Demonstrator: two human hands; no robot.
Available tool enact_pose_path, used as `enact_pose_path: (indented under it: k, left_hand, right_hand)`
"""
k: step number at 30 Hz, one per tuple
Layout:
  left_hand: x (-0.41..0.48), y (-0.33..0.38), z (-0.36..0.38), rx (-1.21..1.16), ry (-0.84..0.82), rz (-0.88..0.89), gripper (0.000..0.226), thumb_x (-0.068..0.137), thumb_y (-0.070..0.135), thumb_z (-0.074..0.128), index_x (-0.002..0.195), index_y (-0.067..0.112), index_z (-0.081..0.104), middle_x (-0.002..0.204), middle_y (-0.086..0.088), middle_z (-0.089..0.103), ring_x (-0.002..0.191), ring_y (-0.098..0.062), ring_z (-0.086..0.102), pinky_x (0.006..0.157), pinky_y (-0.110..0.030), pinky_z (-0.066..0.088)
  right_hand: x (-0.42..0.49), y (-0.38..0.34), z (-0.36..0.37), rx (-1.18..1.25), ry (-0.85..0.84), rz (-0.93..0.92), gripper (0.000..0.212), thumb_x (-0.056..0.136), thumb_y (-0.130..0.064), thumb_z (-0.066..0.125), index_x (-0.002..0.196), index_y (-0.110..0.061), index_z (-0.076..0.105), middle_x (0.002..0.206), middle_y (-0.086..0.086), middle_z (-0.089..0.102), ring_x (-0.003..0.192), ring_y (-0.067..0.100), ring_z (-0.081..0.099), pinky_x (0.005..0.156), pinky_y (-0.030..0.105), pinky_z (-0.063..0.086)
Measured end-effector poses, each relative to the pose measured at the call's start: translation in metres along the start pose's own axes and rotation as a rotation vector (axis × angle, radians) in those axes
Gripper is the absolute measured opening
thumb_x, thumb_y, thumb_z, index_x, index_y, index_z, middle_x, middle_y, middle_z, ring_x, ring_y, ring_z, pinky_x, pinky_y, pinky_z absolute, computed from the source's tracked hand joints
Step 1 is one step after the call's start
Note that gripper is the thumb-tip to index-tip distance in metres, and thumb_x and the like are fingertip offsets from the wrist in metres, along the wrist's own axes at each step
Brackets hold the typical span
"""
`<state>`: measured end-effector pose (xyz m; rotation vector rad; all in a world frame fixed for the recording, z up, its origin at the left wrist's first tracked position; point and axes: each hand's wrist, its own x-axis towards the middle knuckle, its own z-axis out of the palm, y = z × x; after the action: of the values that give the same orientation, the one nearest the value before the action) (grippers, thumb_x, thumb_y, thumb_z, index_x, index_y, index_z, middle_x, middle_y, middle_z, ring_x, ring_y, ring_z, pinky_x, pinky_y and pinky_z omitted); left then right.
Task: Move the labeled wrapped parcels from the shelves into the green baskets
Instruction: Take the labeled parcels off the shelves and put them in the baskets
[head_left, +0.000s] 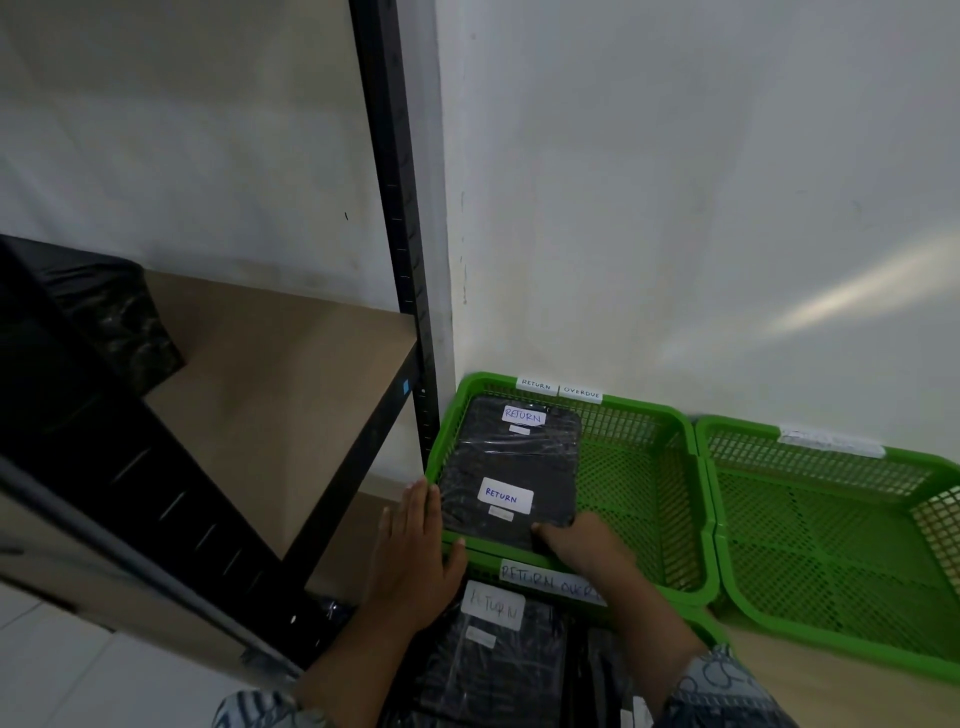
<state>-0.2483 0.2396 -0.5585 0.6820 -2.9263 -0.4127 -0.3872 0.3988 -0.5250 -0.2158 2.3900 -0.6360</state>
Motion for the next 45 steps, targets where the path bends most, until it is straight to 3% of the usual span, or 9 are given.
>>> enact_pose_path:
  k: [9,14,18,26,31,35,38,41,45]
  left_hand:
    - [-0.017,0.018,-0.024,0.031,-0.024,0.089,0.083,0.076,0.050,0.004,0.148,0.008,0.004,0.157,-0.012,0.002,0.143,-0.026,-0.005,0.114,-0.044,0.002]
    - [-0.057,0.021,-0.040,0.071,-0.012,0.270,0.069,0.080,0.037,0.034,0.139,0.001,0.038,0.146,-0.015,0.035,0.135,-0.029,0.032,0.105,-0.044,0.025]
    - [-0.105,0.011,-0.055,0.155,-0.043,0.419,0.071,0.084,0.040,0.006,0.148,0.009,-0.004,0.154,-0.007,-0.013,0.138,-0.019,-0.019,0.109,-0.036,-0.017]
    - [-0.209,-0.048,-0.083,0.127,-0.009,0.541,0.068,0.091,0.038,0.023,0.149,0.011,-0.001,0.152,0.001,-0.013,0.139,-0.016,-0.020,0.115,-0.037,-0.008]
    - [-0.256,-0.109,-0.117,0.153,-0.006,0.472,0.079,0.078,0.044,0.009,0.148,0.008,0.000,0.152,-0.003,-0.011,0.140,-0.022,-0.016,0.111,-0.039,-0.011]
    - [-0.273,-0.160,-0.154,0.199,0.012,0.322,0.069,0.079,0.042,0.033,0.136,0.005,0.043,0.142,-0.009,0.045,0.134,-0.021,0.024,0.105,-0.043,0.029]
    - [-0.282,-0.193,-0.180,0.234,0.091,0.276,0.072,0.083,0.045,0.020,0.145,0.007,0.022,0.152,-0.007,0.016,0.139,-0.022,0.007,0.111,-0.043,0.011]
    - [-0.286,-0.225,-0.207,0.261,0.190,0.188,0.067,0.084,0.045,0.031,0.139,0.006,0.038,0.147,-0.009,0.035,0.136,-0.020,0.019,0.107,-0.042,0.023]
    - [-0.281,-0.271,-0.229,0.239,0.199,0.139,0.069,0.095,0.038,0.037,0.148,0.009,0.004,0.148,0.002,-0.007,0.143,-0.021,-0.005,0.112,-0.038,-0.004]
  right_hand:
    - [-0.053,-0.006,-0.001,-0.332,0.332,-0.124,0.065,0.090,-0.055,0.042,0.140,-0.015,0.032,0.134,0.009,0.055,0.127,0.025,0.049,0.117,0.053,0.007]
    - [-0.111,-0.006,0.035,-0.351,0.483,-0.298,0.064,0.092,-0.047,0.043,0.147,-0.018,0.027,0.148,0.003,0.037,0.138,0.021,0.032,0.118,0.048,0.003]
    - [-0.161,-0.003,0.074,-0.367,0.510,-0.325,0.065,0.092,-0.047,0.033,0.148,-0.016,0.025,0.156,0.004,0.025,0.146,0.022,0.016,0.118,0.046,0.003]
    - [-0.261,-0.003,0.160,-0.349,0.468,-0.292,0.068,0.090,-0.047,0.025,0.151,-0.017,0.018,0.159,0.001,0.014,0.149,0.022,0.004,0.119,0.044,0.001]
    - [-0.307,-0.045,0.205,-0.341,0.506,-0.409,0.066,0.089,-0.044,0.031,0.148,-0.016,0.025,0.157,0.004,0.022,0.148,0.024,0.011,0.119,0.044,0.007]
    - [-0.329,-0.093,0.233,-0.359,0.479,-0.512,0.063,0.094,-0.044,0.035,0.150,-0.018,0.021,0.159,0.002,0.017,0.148,0.023,0.007,0.119,0.043,0.005]
    - [-0.339,-0.132,0.250,-0.376,0.477,-0.599,0.064,0.094,-0.043,0.039,0.150,-0.019,0.022,0.158,0.001,0.018,0.148,0.021,0.008,0.119,0.042,0.005]
    - [-0.344,-0.172,0.265,-0.399,0.461,-0.688,0.064,0.093,-0.042,0.042,0.149,-0.017,0.023,0.157,0.004,0.021,0.148,0.021,0.010,0.120,0.042,0.006]
    - [-0.346,-0.223,0.280,-0.397,0.451,-0.792,0.061,0.094,-0.041,0.044,0.148,-0.017,0.025,0.156,0.004,0.023,0.147,0.021,0.012,0.121,0.041,0.006]
